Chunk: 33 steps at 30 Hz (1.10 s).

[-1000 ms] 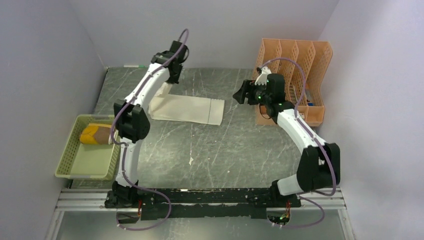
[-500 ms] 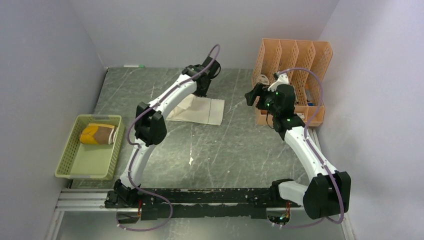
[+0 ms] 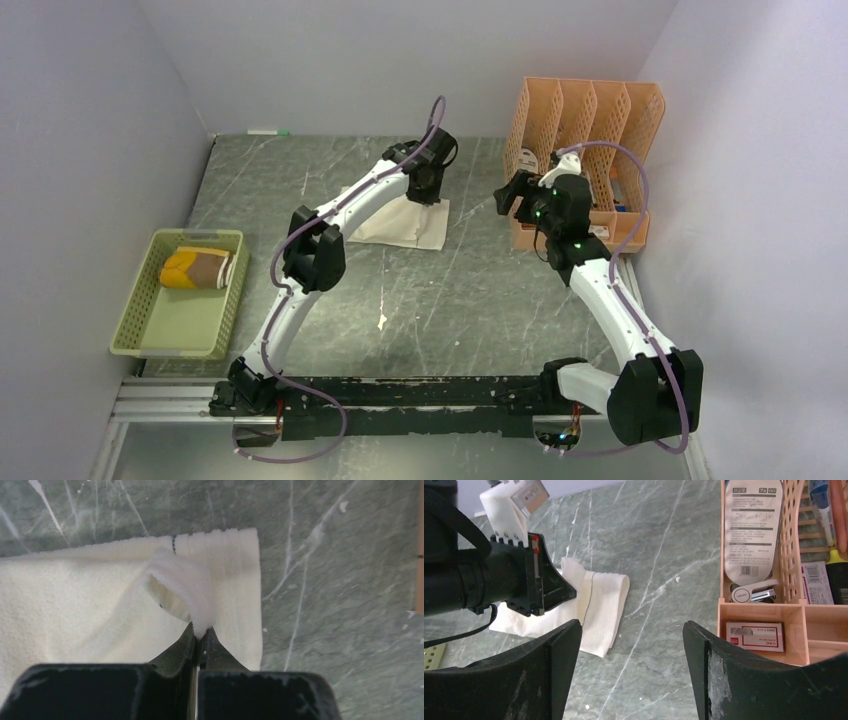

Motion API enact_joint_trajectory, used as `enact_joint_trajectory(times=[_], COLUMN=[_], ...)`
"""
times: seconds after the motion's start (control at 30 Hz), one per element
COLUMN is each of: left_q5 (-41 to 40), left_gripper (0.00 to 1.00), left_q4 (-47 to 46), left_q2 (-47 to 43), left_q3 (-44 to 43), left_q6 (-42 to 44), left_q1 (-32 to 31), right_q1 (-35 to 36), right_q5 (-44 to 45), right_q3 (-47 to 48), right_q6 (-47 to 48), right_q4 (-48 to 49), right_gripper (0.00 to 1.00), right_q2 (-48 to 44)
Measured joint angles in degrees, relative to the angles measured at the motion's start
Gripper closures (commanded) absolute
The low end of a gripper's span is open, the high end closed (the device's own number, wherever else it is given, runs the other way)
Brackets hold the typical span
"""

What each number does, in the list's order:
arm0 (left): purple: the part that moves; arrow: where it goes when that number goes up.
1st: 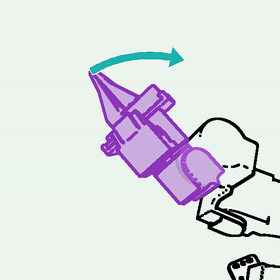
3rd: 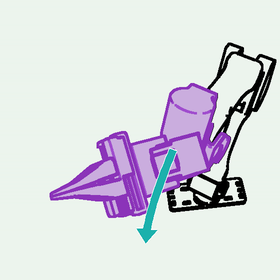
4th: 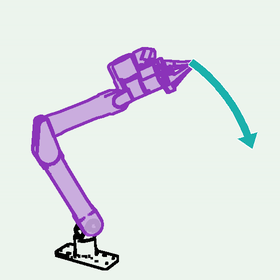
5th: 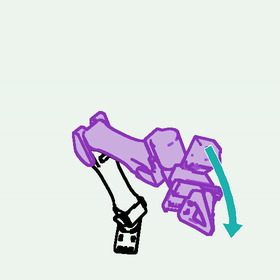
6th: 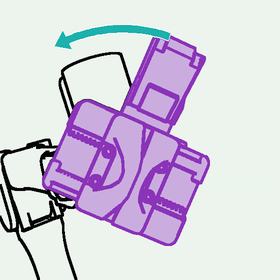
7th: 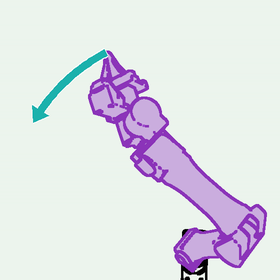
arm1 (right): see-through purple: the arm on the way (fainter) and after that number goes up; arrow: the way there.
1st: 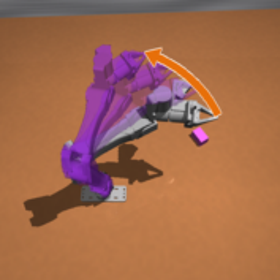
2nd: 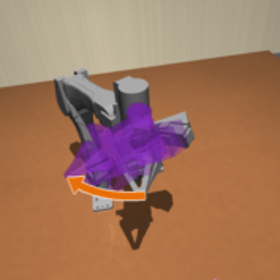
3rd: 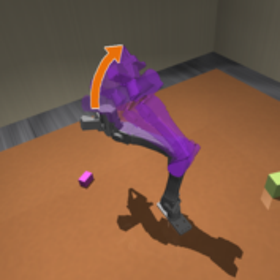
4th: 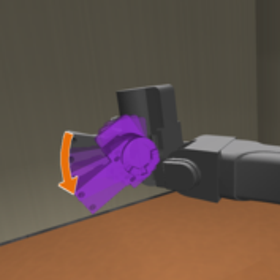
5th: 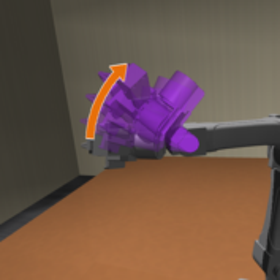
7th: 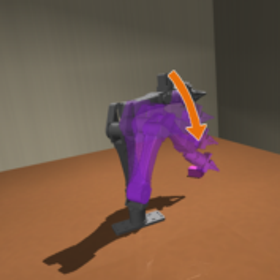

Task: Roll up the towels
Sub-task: Fold the towel at the center of the board.

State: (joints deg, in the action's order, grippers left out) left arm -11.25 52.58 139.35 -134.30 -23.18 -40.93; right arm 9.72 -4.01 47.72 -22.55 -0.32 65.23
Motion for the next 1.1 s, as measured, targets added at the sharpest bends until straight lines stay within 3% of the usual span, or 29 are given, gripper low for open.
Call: enact_joint_trajectory(times=[0.3, 0.57, 0.87, 1.1], left_q5=[2.64, 4.96, 5.01, 9.07], left_gripper=[0.91, 0.29, 0.21, 0.07], left_q4=[-3.37, -5.68, -8.83, -16.31], left_q2=[0.17, 1.99, -1.7, -20.5], left_q3=[0.39, 3.3, 10.36, 23.32], left_q6=[-4.44, -6.12, -6.4, -4.81], left_q1=[0.07, 0.11, 1.38, 8.59], right_q1=[-0.02, -0.02, -0.22, -0.28], right_q5=[0.02, 0.44, 0.57, -1.57], right_q3=[-0.28, -0.31, -0.98, -5.38], right_q6=[0.04, 0.13, 0.26, -0.59], right_q4=[0.0, -0.04, 0.37, 3.54], right_gripper=[0.24, 0.23, 0.23, 0.23], right_q2=[0.0, 0.0, 0.02, 0.83])
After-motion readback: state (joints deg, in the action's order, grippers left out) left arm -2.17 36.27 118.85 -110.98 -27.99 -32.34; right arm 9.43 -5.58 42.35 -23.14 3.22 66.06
